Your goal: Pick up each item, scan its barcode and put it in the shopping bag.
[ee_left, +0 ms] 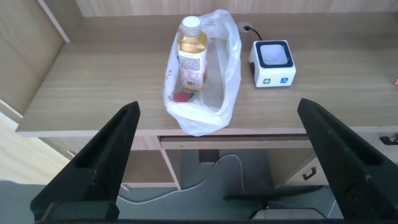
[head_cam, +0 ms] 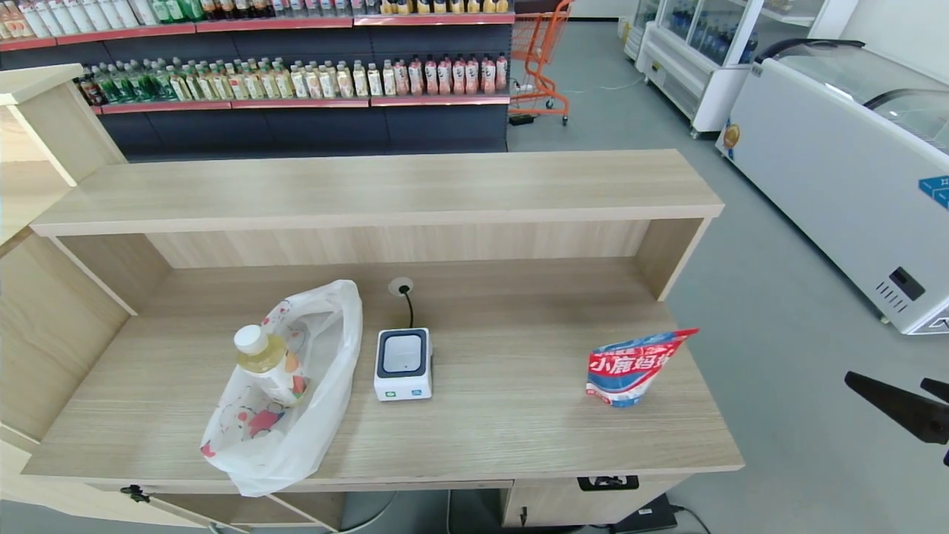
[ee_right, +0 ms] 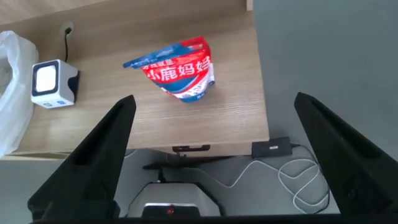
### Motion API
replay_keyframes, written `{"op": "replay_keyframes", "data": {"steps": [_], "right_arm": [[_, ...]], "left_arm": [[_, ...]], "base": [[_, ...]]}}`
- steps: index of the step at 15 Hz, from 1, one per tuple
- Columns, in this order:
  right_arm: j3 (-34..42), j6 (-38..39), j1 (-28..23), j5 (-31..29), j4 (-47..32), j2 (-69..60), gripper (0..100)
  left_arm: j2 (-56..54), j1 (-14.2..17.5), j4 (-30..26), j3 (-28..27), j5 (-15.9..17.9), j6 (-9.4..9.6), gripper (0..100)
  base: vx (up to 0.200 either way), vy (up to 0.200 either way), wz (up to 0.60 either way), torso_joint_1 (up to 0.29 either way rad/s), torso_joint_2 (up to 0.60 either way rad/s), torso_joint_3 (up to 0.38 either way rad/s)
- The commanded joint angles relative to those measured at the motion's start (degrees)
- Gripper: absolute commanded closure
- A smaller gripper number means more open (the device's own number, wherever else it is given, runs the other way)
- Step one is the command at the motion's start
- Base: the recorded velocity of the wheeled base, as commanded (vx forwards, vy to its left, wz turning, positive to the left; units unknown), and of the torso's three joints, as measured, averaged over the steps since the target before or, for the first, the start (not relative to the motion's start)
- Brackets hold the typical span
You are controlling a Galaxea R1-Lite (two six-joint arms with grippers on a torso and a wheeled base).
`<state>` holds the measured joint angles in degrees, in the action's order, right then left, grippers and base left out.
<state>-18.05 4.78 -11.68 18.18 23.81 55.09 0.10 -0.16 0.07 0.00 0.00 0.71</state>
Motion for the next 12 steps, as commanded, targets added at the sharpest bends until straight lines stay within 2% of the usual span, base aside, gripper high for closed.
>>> {"op": "replay_keyframes", "data": {"steps": [1,3,6,7,9,10,12], "right_arm": [[-2.6,1.8,0.0,0.0,-1.6,2.5,0],[-8.3,4.9,0.0,-0.1,-8.0,5.3,0],[-14.6,13.7,1.5,-4.3,-17.2,9.0,0],[-16.6,17.5,2.1,-5.2,-18.5,11.4,0],[-18.8,20.4,3.6,-7.5,-18.8,15.2,0],[-20.8,26.1,5.4,-11.0,-18.8,19.3,0],[-21.6,30.2,6.8,-11.7,-18.8,23.7,0]], "left_arm": [[0.0,0.1,0.0,0.0,-0.1,0.0,0],[0.0,0.0,0.0,0.0,-0.1,-0.09,0],[0.0,0.0,0.0,0.0,-0.1,-0.09,0],[0.0,0.0,0.0,0.0,-0.1,-0.09,0],[0.0,0.0,0.0,0.0,-0.1,-0.09,0],[0.0,0.0,0.0,0.0,-0.1,-0.09,0],[0.0,0.0,0.0,0.0,-0.1,-0.09,0]], "base": [[0.0,0.0,0.0,0.0,0.0,0.0],[0.0,0.0,0.0,0.0,0.0,0.0],[0.0,0.0,0.0,0.0,0.0,0.0],[0.0,0.0,0.0,0.0,0.0,0.0],[0.0,0.0,0.0,0.0,0.0,0.0],[0.0,0.0,0.0,0.0,0.0,0.0],[0.0,0.0,0.0,0.0,0.0,0.0]]}}
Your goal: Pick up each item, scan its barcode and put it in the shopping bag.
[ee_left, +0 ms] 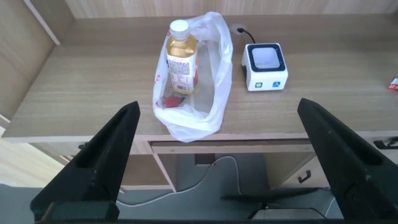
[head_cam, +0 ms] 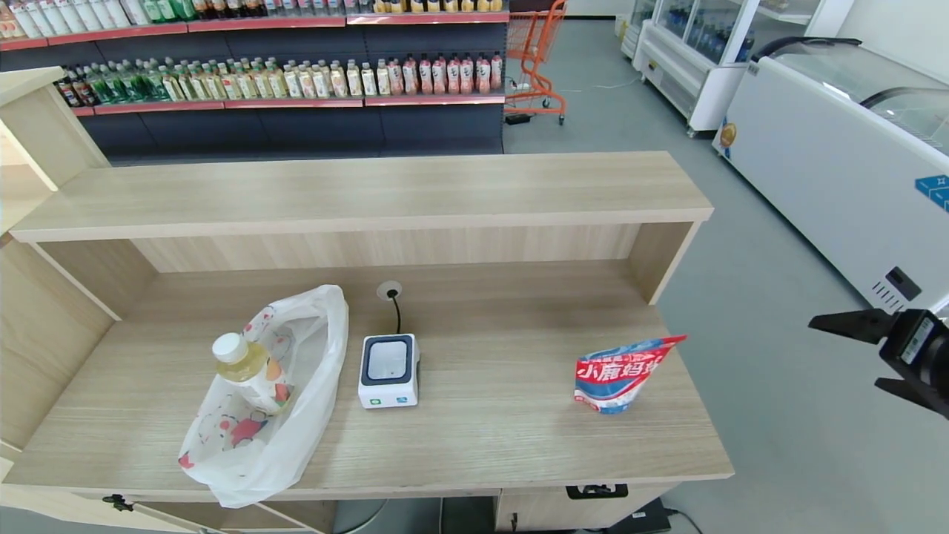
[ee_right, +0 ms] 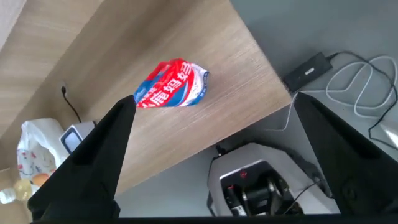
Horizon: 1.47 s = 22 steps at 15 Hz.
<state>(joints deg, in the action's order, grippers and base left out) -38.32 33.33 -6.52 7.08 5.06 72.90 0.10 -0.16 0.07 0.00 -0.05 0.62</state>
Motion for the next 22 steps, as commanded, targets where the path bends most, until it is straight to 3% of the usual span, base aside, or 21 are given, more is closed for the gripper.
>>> {"op": "replay_keyframes", "data": {"steps": [1,4,6,9,18,22], "right_arm": [[-1.2,2.4,2.3,-0.6,0.0,7.3,0],[-1.7,6.2,5.9,-0.7,1.4,13.6,0],[-2.0,7.2,7.5,-2.6,8.2,18.6,0],[-3.3,7.5,9.1,-4.2,10.3,23.6,0],[-5.4,5.1,14.1,-6.5,16.8,35.9,0],[-5.7,3.2,15.8,-7.4,23.5,40.6,0]], "left_arm": [[0.0,0.0,0.0,0.0,0.0,-0.01,0],[0.0,0.0,0.0,0.0,0.0,-0.01,0],[0.0,0.0,0.0,0.0,0.0,-0.01,0],[0.0,0.0,0.0,0.0,0.0,-0.01,0],[0.0,0.0,0.0,0.0,0.0,-0.01,0],[0.0,0.0,0.0,0.0,0.0,-0.01,0]], "base": [[0.0,0.0,0.0,0.0,0.0,0.0],[0.0,0.0,0.0,0.0,0.0,0.0],[0.0,0.0,0.0,0.0,0.0,0.0],[0.0,0.0,0.0,0.0,0.0,0.0],[0.0,0.0,0.0,0.0,0.0,0.0],[0.0,0.0,0.0,0.0,0.0,0.0]]}}
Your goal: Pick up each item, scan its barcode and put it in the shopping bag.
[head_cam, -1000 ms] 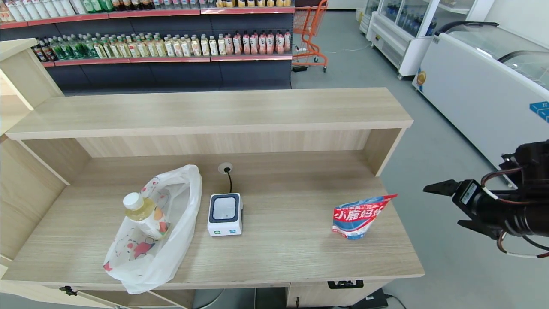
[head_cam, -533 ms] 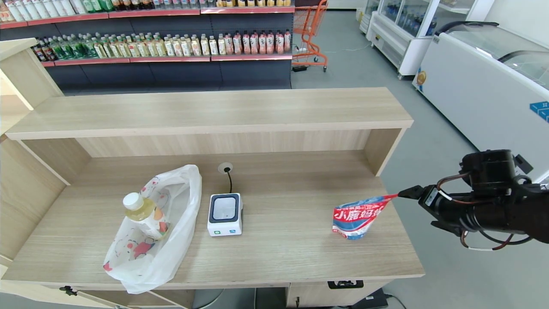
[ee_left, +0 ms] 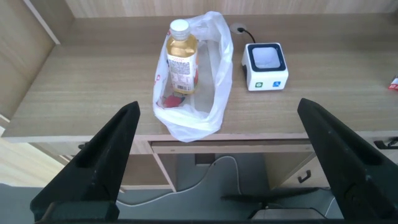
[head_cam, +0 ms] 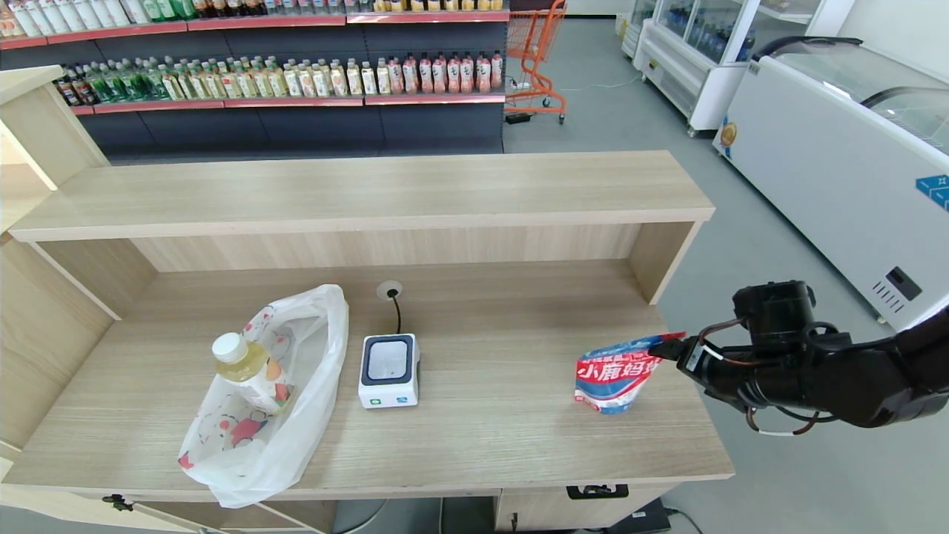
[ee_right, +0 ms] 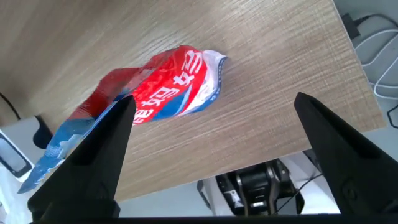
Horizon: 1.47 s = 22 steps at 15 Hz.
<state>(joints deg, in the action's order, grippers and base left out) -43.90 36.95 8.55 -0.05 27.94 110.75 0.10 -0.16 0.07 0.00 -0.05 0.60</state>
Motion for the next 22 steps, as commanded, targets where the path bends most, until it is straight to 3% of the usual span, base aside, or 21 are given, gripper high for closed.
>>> {"op": "replay_keyframes", "data": {"steps": [1,2,10,15,16,19,22], "right_arm": [[0.0,-1.2,1.2,-0.7,1.8,3.9,0],[0.0,-1.4,1.6,-0.7,2.6,4.9,100],[0.7,-1.4,3.3,-2.4,3.4,3.8,100],[8.1,-11.4,4.3,-1.4,-1.7,-19.1,100],[7.5,-11.0,4.9,-0.2,-2.5,-22.0,0],[6.9,-8.2,5.3,1.6,-2.4,-22.2,0],[4.6,3.2,6.4,1.2,0.4,-16.5,0]], "left_arm": [[0.0,0.0,0.0,0.0,0.0,0.02,0],[0.0,0.0,0.0,0.0,0.0,0.02,0],[0.0,0.0,0.0,0.0,0.0,0.02,0],[0.0,0.0,0.0,0.0,0.0,0.02,0],[0.0,0.0,0.0,0.0,0.0,0.02,0],[0.0,0.1,0.0,0.0,0.0,0.02,0],[0.0,0.1,0.0,0.0,0.0,0.02,0]], "base": [[0.0,0.0,0.0,0.0,0.0,0.0],[0.0,0.0,0.0,0.0,0.0,0.0],[0.0,0.0,0.0,0.0,0.0,0.0],[0.0,0.0,0.0,0.0,0.0,0.0],[0.0,0.0,0.0,0.0,0.0,0.0],[0.0,0.0,0.0,0.0,0.0,0.0],[0.0,0.0,0.0,0.0,0.0,0.0]]}}
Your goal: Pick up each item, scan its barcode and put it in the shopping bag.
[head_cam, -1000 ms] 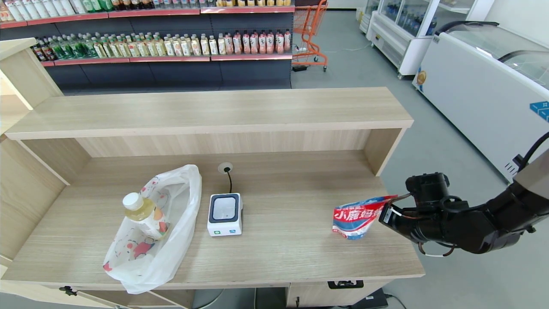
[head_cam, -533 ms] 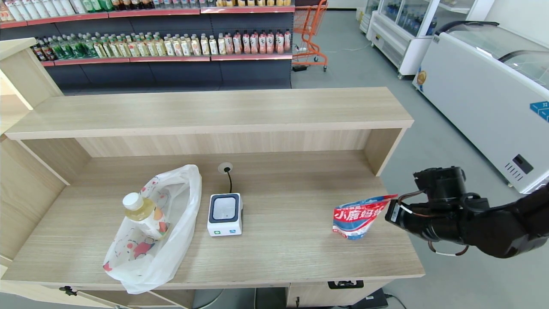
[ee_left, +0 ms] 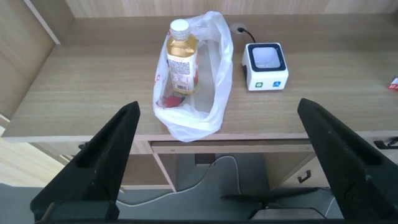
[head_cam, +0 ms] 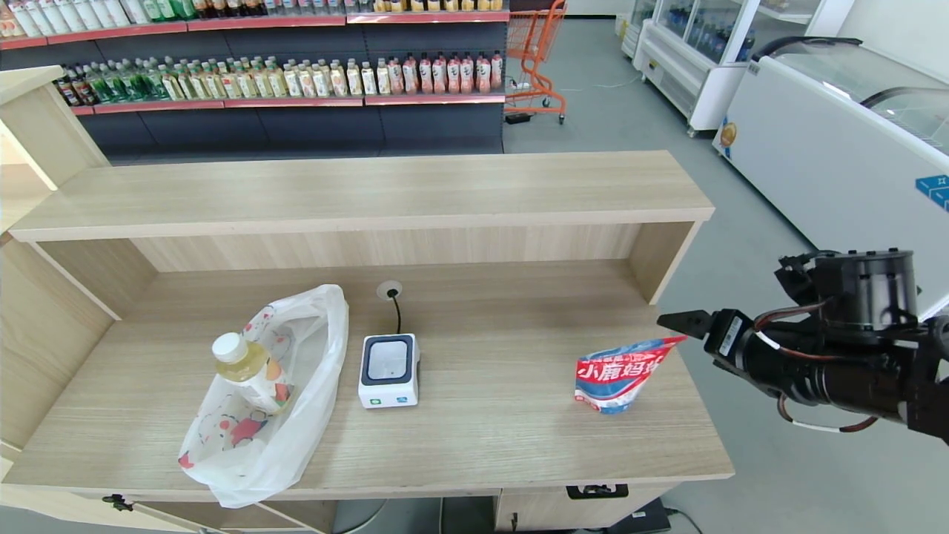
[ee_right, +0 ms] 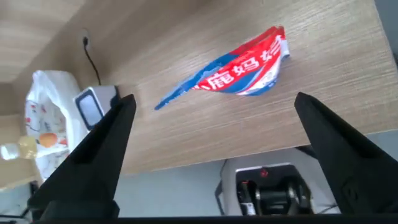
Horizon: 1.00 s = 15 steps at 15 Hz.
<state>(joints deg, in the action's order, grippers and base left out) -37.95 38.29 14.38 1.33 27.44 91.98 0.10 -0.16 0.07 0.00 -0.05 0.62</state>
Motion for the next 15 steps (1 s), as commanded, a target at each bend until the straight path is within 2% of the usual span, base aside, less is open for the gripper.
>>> {"op": "replay_keyframes", "data": {"steps": [1,6,15], "right_arm": [[-2.8,4.4,0.6,-0.2,1.6,4.4,0],[-6.9,10.6,0.4,-0.3,4.8,13.9,0],[-10.1,12.0,1.4,-3.3,5.8,23.2,0]], "left_arm": [[0.0,0.0,0.0,0.0,0.0,-0.01,0],[0.0,0.0,0.0,0.0,0.0,-0.01,0],[0.0,0.0,0.0,0.0,0.0,-0.01,0]], "base": [[0.0,0.0,0.0,0.0,0.0,0.0],[0.0,0.0,0.0,0.0,0.0,0.0],[0.0,0.0,0.0,0.0,0.0,0.0]]}}
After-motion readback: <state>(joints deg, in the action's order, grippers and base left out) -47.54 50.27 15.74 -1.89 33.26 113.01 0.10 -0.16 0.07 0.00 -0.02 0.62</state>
